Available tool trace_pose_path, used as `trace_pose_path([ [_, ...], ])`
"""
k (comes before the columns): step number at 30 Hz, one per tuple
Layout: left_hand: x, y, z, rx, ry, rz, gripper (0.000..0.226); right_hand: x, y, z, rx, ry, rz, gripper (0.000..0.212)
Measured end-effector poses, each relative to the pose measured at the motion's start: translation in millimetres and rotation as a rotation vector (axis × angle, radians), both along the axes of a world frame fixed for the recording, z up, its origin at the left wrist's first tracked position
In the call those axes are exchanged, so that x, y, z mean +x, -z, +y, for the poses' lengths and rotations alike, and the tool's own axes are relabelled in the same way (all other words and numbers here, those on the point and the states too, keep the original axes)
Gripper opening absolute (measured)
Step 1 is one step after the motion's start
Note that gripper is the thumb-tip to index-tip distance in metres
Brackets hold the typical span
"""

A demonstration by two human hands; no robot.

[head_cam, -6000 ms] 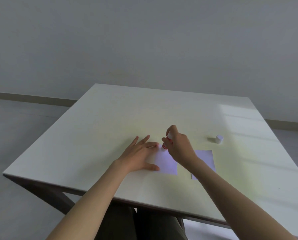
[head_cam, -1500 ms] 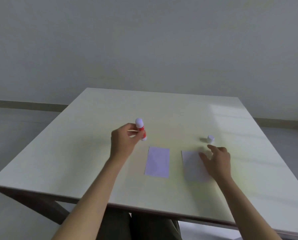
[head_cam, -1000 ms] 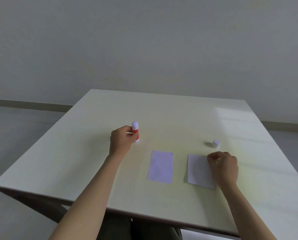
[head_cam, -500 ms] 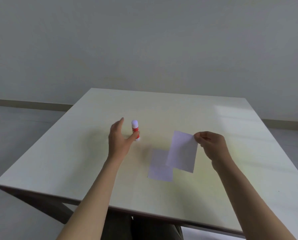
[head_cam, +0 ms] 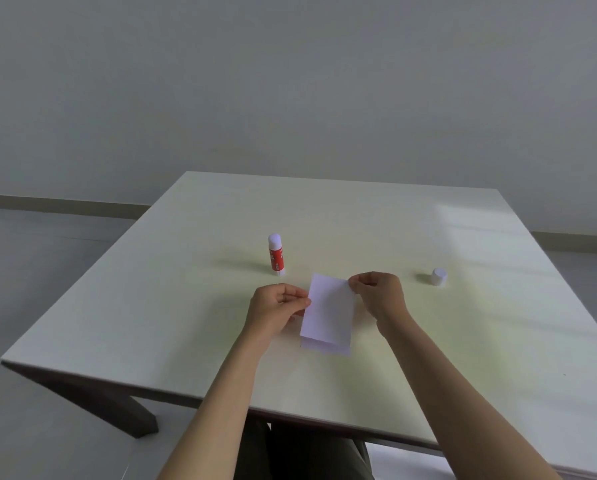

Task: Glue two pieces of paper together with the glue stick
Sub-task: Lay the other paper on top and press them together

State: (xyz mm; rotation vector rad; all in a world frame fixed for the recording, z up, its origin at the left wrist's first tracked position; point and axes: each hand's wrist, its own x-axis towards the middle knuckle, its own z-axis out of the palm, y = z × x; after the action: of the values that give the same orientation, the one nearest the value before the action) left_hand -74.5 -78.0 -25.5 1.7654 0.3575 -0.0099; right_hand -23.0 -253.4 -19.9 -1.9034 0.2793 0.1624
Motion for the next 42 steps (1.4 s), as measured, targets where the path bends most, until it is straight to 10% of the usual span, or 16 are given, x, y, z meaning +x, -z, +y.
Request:
trace_pose_path([
  [36, 6, 9, -8, 0.615, 0.093, -0.091, 0.017, -12, 22, 3, -0.492, -0.101, -0.227, 0.009],
  [42, 9, 5, 3, 0.766, 0.47, -0.175, 0.054, -8, 26, 1, -0.549, -0.13, -0.284, 0.005],
])
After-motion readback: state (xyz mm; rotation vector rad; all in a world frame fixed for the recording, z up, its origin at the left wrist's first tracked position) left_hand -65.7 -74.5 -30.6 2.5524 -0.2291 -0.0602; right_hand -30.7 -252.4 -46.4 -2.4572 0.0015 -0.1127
